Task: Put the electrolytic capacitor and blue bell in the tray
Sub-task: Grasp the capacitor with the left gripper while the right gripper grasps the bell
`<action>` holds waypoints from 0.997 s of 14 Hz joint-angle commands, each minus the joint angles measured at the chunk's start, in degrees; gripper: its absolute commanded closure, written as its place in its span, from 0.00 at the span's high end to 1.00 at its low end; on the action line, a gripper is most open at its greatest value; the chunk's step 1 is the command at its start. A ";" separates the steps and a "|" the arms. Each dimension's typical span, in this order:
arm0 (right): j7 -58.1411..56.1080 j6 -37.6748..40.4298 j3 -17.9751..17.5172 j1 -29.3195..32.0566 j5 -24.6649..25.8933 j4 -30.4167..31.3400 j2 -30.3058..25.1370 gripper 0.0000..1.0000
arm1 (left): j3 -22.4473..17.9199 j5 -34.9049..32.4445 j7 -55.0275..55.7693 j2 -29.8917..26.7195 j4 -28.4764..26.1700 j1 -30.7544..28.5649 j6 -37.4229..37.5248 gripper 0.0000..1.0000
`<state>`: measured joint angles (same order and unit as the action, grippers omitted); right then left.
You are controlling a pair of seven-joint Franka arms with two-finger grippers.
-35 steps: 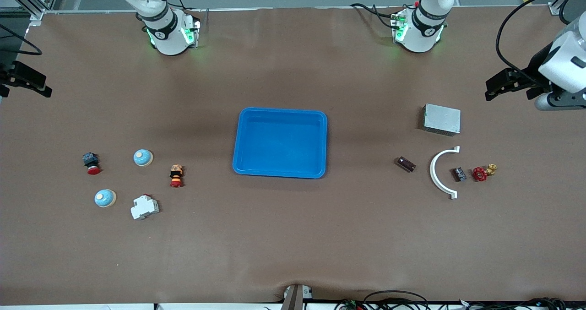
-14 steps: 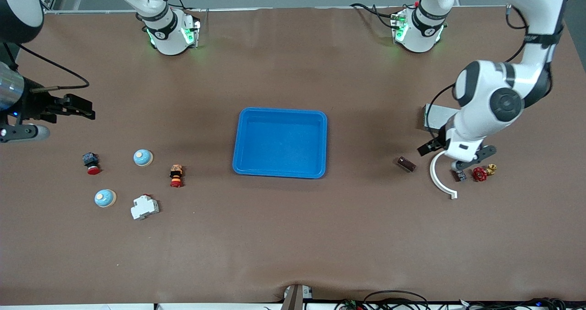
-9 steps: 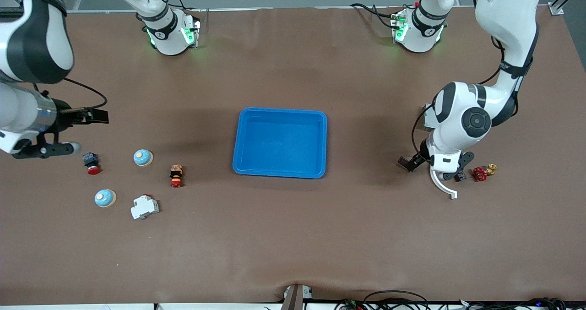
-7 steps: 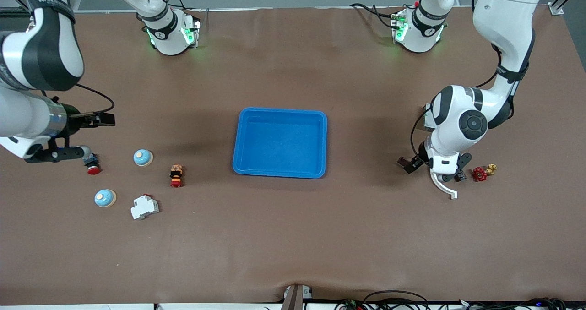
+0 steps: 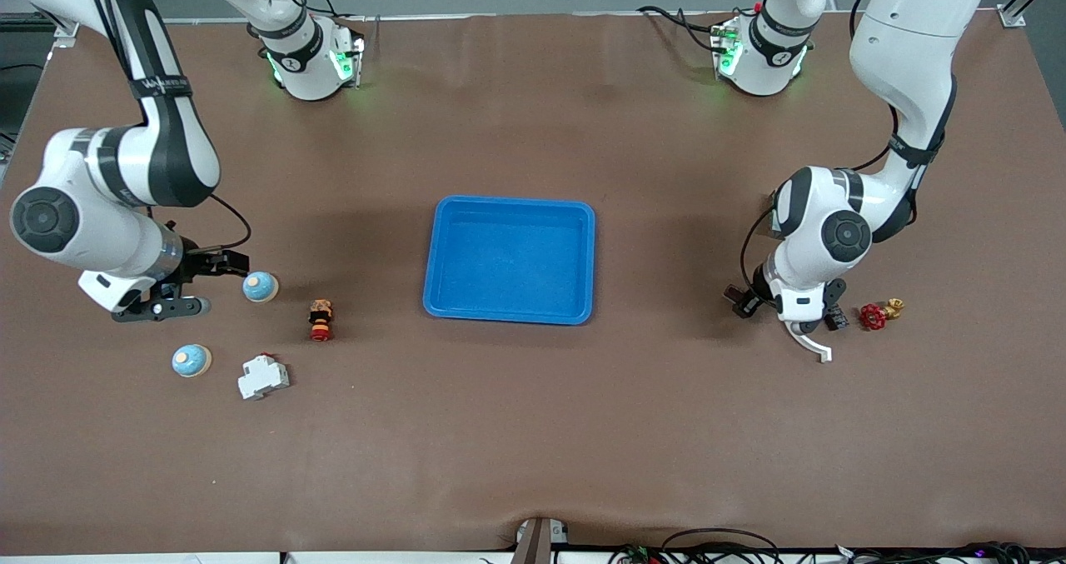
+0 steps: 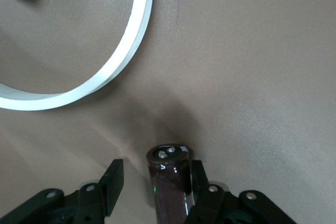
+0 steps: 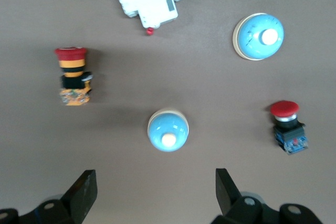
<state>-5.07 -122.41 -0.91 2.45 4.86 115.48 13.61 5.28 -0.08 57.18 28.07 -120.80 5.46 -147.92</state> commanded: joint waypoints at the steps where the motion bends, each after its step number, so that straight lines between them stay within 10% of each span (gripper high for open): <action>1: -1.95 -6.32 -0.50 1.50 0.94 6.32 -3.33 1.00 | 0.00 -0.44 1.96 0.59 0.48 0.87 -1.05 0.06; 14: -7.41 -18.57 -0.76 4.85 -2.57 9.41 6.69 1.00 | 0.44 -0.44 29.88 -3.30 9.51 19.56 1.93 0.00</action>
<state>-12.48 -141.04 -1.04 7.05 4.24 124.76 20.40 6.00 -0.08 80.55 22.78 -115.27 20.41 -147.18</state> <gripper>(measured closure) 0.000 0.665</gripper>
